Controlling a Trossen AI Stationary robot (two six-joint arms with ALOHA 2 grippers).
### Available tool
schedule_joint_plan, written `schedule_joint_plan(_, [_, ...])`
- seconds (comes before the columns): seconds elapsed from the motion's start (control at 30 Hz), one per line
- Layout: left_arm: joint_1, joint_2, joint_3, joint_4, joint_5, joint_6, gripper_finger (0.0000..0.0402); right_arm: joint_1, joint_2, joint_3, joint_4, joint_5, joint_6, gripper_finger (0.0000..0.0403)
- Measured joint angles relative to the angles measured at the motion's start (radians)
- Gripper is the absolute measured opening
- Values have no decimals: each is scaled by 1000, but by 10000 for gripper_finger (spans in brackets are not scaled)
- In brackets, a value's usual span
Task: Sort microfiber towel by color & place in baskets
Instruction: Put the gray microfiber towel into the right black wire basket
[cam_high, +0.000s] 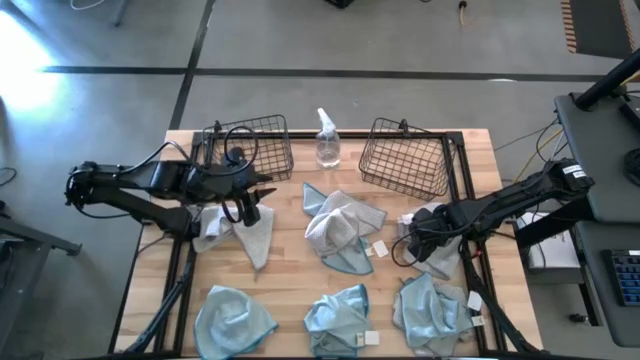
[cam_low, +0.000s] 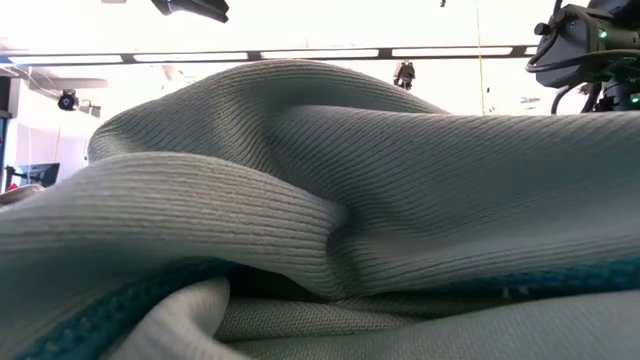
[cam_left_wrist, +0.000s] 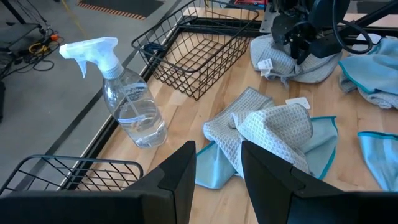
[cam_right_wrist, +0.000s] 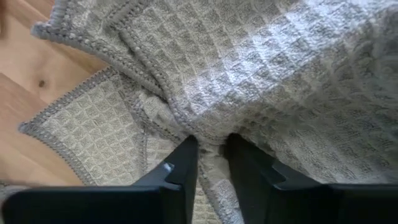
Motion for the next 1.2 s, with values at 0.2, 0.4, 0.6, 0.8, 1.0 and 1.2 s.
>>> schedule_joint_plan(0.2, [0,0,0,-1,0,0,114,0,0,0,4,0,4,35])
schedule_joint_plan(0.4, [0,0,0,-2,0,6,114,0,0,27,1,-1,9,22])
schedule_joint_plan(0.6, [0,0,0,-2,0,18,114,0,-2,100,-23,-1,-9,22])
schedule_joint_plan(0.8, [0,0,0,-2,0,19,114,0,-2,223,-166,-1,-31,22])
schedule_joint_plan(1.0, [0,0,0,-2,0,19,114,0,-2,397,-308,42,-58,22])
schedule_joint_plan(1.2, [0,0,0,-2,0,19,114,0,-2,603,-396,212,-85,22])
